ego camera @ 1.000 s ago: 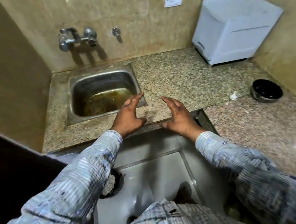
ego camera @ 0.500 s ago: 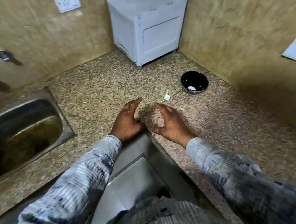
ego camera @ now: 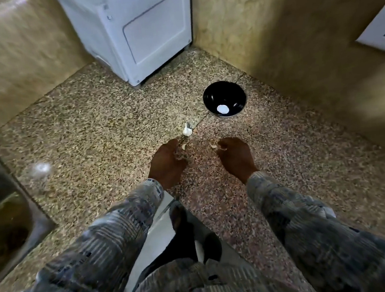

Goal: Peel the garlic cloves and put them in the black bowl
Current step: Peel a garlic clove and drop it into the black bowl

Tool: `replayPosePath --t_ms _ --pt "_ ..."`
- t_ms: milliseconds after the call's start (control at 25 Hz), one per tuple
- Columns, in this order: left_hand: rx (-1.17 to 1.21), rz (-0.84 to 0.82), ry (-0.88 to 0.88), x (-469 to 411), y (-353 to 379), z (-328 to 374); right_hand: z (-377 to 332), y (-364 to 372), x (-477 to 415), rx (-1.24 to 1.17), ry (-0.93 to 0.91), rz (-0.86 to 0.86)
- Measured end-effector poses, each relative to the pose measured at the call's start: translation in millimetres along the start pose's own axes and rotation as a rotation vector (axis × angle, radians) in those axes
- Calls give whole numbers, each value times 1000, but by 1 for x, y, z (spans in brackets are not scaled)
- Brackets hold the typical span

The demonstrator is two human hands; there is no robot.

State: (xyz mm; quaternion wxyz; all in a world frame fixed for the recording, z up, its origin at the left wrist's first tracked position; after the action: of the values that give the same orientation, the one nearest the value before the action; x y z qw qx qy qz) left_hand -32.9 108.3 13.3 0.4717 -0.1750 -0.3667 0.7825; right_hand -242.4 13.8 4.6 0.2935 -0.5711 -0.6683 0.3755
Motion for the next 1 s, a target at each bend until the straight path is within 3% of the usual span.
replayPosePath --t_ms 240,480,640,800,1000 --pt "-234 -124 53 -65 38 -13 7 51 -29 50 173 -96" --pt "-327 -124 199 -100 58 -7 2 67 -29 90 116 -13" --pt "-230 -193 123 -105 63 -11 -7 40 -52 -168 392 210" --pt "-20 -347 -39 -100 76 -25 -8 20 -91 -590 716 345" --pt "224 -394 -289 -95 91 -37 -7 10 -109 -865 874 406"
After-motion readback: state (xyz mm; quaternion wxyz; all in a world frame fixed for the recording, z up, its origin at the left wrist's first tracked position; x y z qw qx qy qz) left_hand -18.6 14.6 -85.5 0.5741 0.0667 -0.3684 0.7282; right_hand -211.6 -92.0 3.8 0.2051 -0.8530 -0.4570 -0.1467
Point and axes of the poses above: each hand's wrist, its own x-axis away from the middle knuckle, its own y-axis out of the palm, z = x × y, the point moved 5 cm from there along -x, towards the middle knuckle, and after that the axes turned 14 degrees about z, right-handed, at the moved point
